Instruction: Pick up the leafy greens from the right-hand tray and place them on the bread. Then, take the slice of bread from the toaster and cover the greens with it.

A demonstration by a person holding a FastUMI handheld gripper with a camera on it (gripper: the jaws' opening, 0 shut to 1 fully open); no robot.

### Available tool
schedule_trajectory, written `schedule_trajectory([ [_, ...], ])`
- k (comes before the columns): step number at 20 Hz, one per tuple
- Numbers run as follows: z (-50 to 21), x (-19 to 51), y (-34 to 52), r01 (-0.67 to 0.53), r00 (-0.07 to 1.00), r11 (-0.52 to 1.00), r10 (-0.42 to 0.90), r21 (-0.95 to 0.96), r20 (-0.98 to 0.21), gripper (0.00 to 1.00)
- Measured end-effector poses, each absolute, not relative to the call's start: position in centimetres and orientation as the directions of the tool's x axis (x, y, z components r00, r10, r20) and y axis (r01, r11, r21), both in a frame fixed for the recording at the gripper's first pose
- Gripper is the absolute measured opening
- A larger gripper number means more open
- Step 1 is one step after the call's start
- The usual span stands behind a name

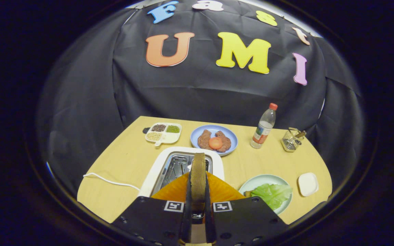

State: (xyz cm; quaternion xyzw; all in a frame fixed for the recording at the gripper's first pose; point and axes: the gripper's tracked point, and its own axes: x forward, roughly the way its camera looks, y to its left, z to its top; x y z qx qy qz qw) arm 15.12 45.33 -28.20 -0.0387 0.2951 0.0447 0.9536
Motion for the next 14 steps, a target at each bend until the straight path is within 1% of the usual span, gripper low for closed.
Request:
schedule_trajectory([
  [1,-28.0,15.0,45.2,-0.11,0.822,0.993,0.062,-0.051,-0.566,0.16],
  [3,-27.0,14.9,45.2,-0.129,0.828,0.991,0.085,-0.04,-0.555,0.08],
  [9,-22.3,14.2,45.1,-0.163,0.849,0.986,0.155,0.03,-0.504,0.08],
  [14,-17.4,13.5,43.2,-0.152,0.869,0.981,0.191,0.12,-0.456,0.08],
])
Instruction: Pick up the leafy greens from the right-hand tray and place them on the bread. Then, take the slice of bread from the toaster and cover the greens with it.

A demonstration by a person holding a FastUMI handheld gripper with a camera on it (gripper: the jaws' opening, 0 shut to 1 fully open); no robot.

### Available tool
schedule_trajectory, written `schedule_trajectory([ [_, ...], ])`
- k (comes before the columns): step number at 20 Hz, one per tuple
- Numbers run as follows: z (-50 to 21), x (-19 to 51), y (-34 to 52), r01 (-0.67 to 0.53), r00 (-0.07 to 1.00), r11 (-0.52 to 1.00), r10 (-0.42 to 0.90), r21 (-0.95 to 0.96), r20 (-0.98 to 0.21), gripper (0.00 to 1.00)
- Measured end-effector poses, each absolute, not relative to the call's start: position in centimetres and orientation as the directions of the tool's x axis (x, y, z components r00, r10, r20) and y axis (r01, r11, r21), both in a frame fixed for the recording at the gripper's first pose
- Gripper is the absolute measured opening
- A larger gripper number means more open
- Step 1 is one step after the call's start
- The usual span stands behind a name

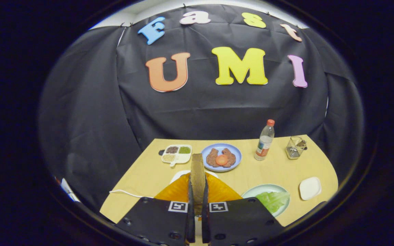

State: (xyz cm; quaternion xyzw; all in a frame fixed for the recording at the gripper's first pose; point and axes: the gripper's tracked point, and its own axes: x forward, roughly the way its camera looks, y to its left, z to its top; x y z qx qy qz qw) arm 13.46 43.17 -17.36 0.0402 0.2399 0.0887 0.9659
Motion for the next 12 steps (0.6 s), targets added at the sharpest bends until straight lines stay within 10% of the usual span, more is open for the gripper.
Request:
schedule_trajectory([
  [12,-16.2,14.1,30.8,-0.08,0.913,0.991,0.117,0.109,-0.391,0.08],
])
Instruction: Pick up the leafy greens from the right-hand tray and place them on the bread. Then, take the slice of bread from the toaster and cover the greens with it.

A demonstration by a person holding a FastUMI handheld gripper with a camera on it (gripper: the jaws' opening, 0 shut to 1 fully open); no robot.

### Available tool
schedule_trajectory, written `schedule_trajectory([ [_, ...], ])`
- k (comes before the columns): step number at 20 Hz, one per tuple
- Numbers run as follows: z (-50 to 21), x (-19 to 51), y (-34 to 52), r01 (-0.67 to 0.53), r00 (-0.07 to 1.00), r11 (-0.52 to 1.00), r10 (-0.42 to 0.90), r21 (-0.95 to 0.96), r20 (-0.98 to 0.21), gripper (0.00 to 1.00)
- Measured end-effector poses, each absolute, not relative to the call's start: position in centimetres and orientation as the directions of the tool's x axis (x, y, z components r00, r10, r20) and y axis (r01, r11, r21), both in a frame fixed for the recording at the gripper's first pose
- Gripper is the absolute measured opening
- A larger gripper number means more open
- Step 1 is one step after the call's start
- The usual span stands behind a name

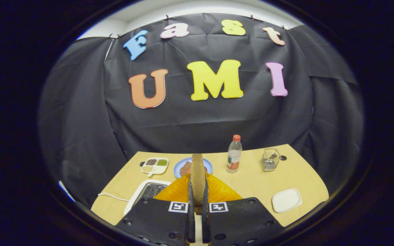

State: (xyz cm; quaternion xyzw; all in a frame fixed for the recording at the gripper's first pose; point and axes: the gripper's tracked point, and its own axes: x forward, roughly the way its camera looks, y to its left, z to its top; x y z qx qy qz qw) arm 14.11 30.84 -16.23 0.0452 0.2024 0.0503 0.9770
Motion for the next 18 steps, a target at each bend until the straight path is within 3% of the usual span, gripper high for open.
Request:
schedule_trajectory([
  [11,-29.7,15.1,29.3,-0.054,0.832,0.983,0.14,0.173,-0.536,0.08],
  [18,-34.1,15.2,28.4,-0.059,0.807,0.989,0.125,0.132,-0.577,0.08],
])
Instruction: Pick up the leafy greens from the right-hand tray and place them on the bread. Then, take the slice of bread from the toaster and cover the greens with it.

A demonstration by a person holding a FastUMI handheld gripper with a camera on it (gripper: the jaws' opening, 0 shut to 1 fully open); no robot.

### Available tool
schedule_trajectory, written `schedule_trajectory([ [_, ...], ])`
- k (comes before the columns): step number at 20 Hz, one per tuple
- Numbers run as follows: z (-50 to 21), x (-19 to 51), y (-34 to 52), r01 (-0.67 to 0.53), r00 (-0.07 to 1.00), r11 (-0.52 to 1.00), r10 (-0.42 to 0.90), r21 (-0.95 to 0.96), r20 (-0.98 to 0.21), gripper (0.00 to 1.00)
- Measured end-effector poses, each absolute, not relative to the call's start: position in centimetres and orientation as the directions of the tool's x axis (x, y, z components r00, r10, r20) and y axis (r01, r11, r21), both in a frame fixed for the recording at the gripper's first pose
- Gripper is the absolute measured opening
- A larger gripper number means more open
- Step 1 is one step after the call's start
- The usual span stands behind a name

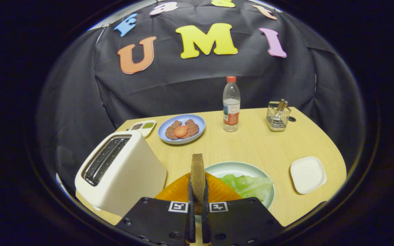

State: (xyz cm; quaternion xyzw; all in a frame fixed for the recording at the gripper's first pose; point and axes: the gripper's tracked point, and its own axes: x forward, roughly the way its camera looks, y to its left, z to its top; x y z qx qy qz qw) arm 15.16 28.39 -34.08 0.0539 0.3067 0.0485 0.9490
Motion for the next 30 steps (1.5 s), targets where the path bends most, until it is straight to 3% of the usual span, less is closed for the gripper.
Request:
schedule_trajectory([
  [6,-34.8,15.6,24.4,0.008,0.802,0.994,0.058,0.107,-0.594,0.2],
  [16,-33.7,16.0,17.7,0.079,0.815,0.992,-0.011,0.093,-0.579,0.73],
  [20,-30.2,16.3,14.1,0.066,0.858,0.995,-0.019,0.073,-0.513,0.88],
  [24,-24.8,15.6,9.1,0.052,0.905,0.998,-0.038,0.023,-0.423,0.95],
  [30,-13.9,12.1,2.4,0.025,0.968,0.998,-0.037,-0.05,-0.25,0.94],
])
